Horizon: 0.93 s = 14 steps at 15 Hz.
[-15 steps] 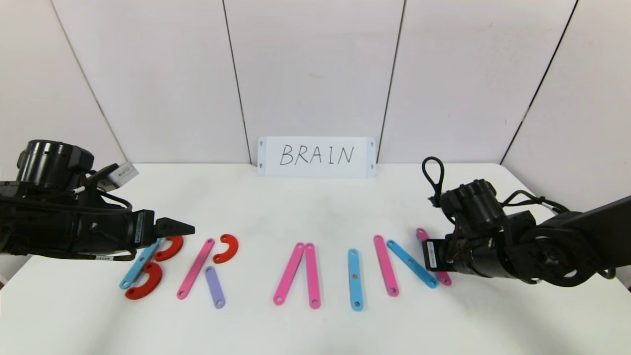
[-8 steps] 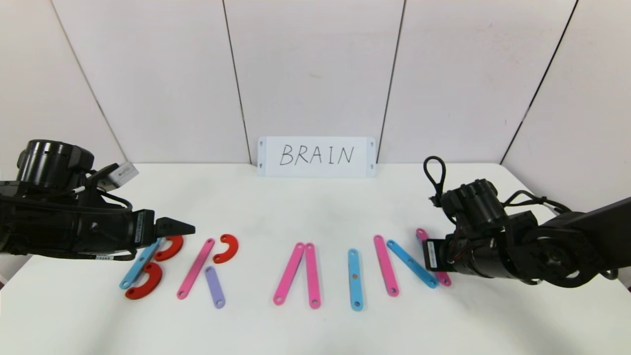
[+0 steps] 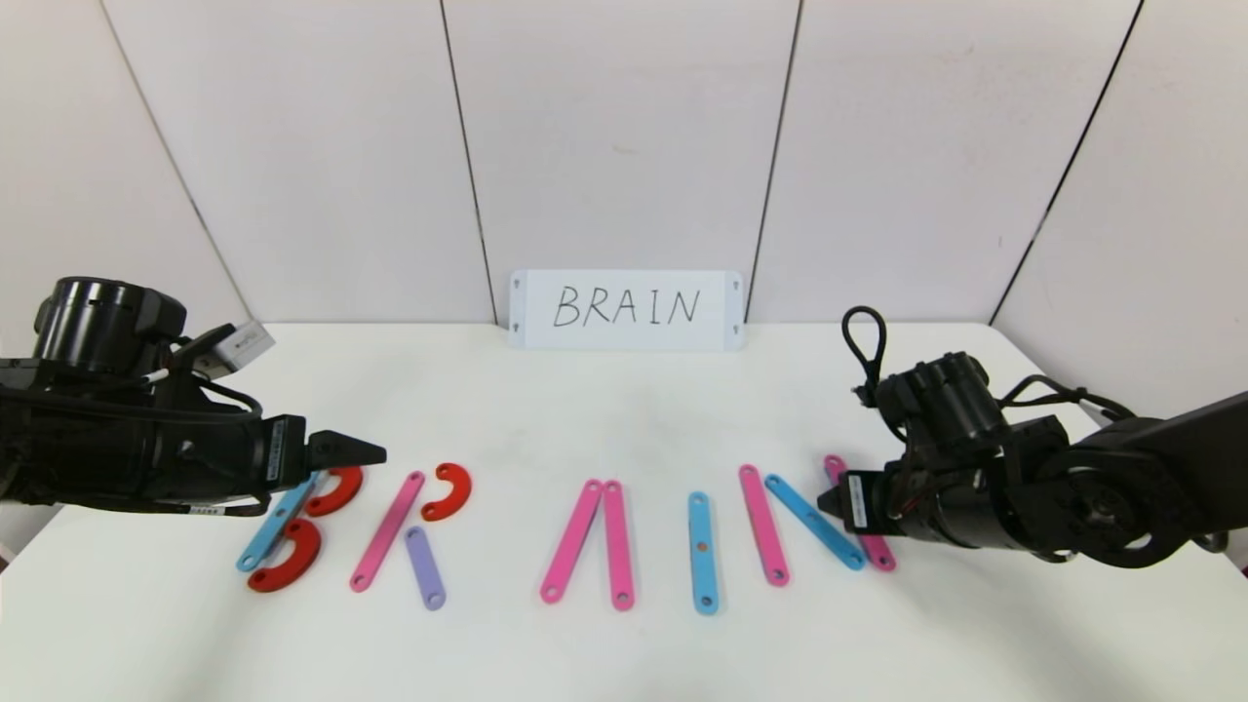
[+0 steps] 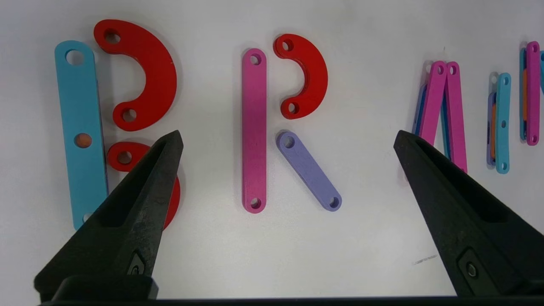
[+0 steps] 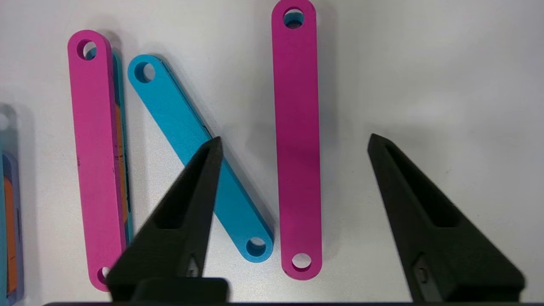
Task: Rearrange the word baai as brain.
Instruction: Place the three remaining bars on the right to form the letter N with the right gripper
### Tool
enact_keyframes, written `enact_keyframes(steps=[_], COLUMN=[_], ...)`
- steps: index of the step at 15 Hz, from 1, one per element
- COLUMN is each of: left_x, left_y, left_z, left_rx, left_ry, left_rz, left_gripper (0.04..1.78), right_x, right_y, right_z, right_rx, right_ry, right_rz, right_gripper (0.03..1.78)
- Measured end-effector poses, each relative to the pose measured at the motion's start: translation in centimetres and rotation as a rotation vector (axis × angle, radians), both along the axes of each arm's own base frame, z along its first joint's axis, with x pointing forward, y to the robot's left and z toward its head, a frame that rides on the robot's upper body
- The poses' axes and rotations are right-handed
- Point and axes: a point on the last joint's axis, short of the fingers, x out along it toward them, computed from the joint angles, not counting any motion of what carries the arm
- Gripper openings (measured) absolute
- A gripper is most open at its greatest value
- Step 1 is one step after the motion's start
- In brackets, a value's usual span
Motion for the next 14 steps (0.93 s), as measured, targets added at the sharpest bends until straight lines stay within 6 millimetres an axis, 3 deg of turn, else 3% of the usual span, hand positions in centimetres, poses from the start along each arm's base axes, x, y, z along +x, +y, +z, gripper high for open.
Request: enact_keyframes(steps=[2,5,14], left_x=[0.0,-0.4,-3.9], left_y=[0.0,0.0,-0.2], left_z=[0.0,0.2,2.3], left_rx=[0.000,-0.001,0.042], left_ry=[0.000,-0.007,-0.137], left_rz=[-0.001,-0.004,-0.072], left_gripper=[1.74,1.74,1.74], right_x=[-0.2,-0.6,-5.1], right_y=[-0.2,-0.4,-1.6], right_z=[0.6,1.9,5.1], right_rx=[0.009,0.022,0.066], right_ry=[-0.017,-0.051,-0.125], right_rz=[-0.003,0.000,0.051], right_gripper=[1.52,1.72,1.74])
